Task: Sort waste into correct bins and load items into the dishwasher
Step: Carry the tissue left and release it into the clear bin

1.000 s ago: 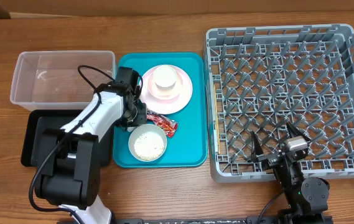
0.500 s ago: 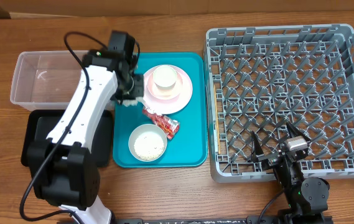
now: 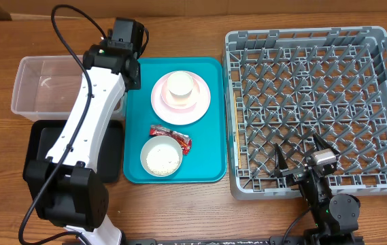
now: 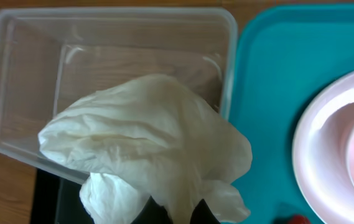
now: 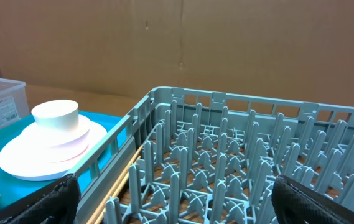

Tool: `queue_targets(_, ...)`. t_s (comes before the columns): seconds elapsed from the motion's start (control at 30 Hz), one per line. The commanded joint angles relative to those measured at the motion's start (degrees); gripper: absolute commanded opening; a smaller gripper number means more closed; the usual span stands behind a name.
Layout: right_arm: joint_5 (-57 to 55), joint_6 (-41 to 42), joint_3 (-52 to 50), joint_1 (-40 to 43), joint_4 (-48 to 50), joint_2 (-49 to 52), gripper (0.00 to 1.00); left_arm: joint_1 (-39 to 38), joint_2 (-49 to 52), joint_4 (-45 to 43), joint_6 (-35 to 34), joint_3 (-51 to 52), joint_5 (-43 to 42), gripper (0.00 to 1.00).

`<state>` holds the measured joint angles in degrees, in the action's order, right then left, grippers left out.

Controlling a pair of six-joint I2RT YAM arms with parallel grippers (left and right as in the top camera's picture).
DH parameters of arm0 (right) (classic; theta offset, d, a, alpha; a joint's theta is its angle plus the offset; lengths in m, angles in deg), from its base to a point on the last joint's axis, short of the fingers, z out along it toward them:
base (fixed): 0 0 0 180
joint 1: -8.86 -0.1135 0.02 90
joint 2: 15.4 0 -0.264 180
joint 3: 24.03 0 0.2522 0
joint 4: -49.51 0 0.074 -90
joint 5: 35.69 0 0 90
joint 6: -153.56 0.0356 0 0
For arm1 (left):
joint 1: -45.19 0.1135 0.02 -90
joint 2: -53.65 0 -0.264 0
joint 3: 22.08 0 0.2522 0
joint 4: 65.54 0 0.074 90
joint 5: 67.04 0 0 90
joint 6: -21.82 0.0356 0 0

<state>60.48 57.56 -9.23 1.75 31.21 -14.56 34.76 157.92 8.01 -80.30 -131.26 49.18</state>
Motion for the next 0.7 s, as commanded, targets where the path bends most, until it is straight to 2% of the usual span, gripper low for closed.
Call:
queue_targets(0.0, 0.35, -0.02, -0.59, 0.22, 0.31, -0.68, 1.00, 2.21, -0.90, -0.72, -4.26, -0.68, 4.87, 0.04)
queue_targets(0.3, 0.35, -0.02, -0.59, 0.22, 0.31, -0.68, 1.00, 9.01, 1.33, -5.42, -6.10, 4.17, 1.14, 0.05)
queue_targets(0.37, 0.35, -0.02, -0.59, 0.22, 0.31, -0.66, 1.00, 10.14, 1.38, -6.32, -6.08, 4.33, -0.92, 0.18)
queue_targets(0.4, 0.35, -0.04, -0.59, 0.22, 0.31, -0.68, 1.00, 10.93, 1.36, -7.26, -6.05, 4.26, -2.51, 0.41)
queue_targets(0.43, 0.35, -0.02, -0.59, 0.22, 0.31, -0.66, 1.00, 11.21, 1.36, -7.48, -5.86, 4.09, -2.89, 0.55)
queue_targets(0.5, 0.35, -0.02, -0.59, 0.22, 0.31, -0.68, 1.00, 11.21, 1.36, -7.76, -5.33, 3.82, -2.93, 0.72)
queue_targets(0.57, 0.35, -0.02, -0.59, 0.22, 0.31, -0.68, 1.00, 11.06, 1.18, -7.13, -4.52, 2.95, -3.26, 0.78)
queue_targets(0.67, 0.35, -0.02, -0.59, 0.22, 0.31, -0.68, 1.00, 9.77, 0.09, -3.96, -4.63, 0.57, -3.43, 0.82)
